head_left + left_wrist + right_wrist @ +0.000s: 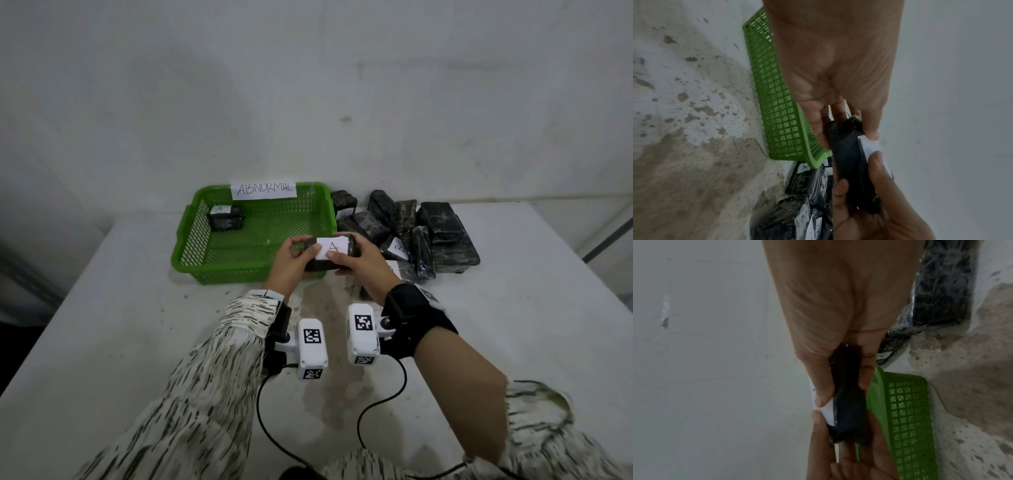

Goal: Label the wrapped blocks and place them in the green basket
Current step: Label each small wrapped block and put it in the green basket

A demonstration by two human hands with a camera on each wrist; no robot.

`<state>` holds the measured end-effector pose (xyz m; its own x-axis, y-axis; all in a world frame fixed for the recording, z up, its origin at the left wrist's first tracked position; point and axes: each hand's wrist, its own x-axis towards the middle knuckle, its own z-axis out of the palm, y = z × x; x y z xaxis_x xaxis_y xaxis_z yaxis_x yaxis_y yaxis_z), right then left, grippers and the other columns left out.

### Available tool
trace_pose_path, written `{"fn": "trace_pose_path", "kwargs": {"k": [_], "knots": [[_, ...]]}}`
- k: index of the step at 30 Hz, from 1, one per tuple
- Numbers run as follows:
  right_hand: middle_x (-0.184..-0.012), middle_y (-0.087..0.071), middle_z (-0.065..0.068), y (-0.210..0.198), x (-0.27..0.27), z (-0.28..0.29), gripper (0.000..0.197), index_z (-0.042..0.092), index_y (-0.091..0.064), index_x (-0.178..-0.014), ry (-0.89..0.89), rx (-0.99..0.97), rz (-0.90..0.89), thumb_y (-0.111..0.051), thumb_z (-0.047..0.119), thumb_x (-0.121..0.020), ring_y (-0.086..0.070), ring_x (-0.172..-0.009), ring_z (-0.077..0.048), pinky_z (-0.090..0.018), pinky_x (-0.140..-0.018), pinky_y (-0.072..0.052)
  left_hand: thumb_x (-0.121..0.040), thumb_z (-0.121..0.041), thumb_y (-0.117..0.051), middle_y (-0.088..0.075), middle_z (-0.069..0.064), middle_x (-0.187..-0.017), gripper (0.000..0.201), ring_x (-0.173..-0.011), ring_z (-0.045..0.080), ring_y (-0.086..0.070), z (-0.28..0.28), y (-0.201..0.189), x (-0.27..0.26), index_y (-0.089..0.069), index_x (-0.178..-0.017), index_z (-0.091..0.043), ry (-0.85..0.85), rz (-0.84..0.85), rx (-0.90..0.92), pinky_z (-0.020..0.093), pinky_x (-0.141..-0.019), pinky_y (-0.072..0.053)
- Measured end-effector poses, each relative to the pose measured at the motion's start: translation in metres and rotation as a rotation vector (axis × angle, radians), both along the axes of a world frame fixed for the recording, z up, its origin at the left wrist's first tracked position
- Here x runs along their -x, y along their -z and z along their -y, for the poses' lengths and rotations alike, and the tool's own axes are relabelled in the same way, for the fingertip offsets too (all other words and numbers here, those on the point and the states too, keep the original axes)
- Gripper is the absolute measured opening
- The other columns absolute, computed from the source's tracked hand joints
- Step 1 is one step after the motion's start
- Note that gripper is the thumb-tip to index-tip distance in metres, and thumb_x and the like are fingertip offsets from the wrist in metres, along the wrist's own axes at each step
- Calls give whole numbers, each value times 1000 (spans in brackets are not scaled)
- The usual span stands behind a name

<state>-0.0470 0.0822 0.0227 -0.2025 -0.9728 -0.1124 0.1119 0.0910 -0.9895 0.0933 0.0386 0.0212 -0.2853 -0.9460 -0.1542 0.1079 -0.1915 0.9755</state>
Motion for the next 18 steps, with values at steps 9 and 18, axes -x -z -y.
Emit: {"fn": "trace_pose_path", "kwargs": {"k": [9, 18], "knots": [[-109, -63, -10, 3, 2, 2, 35, 8, -56, -120, -27, -20, 104, -66, 5, -87, -63, -87, -17, -21, -59, -55, -86, -3, -61, -63, 13, -101, 23, -82, 20, -64, 0, 2, -3, -52, -104, -14, 11, -62, -35, 26, -65, -59], [-91, -62, -6, -2, 5, 3, 16, 10, -61, -104, 54, -133, 177, -54, 22, -96, -62, -77, -18, -25, -50, -55, -80, -11, -70, -54, 21, -122, 39, -104, 31, -59, -1, 0, -7, -51, -108, -30, 169, 116, 78, 40, -90, -51]]}}
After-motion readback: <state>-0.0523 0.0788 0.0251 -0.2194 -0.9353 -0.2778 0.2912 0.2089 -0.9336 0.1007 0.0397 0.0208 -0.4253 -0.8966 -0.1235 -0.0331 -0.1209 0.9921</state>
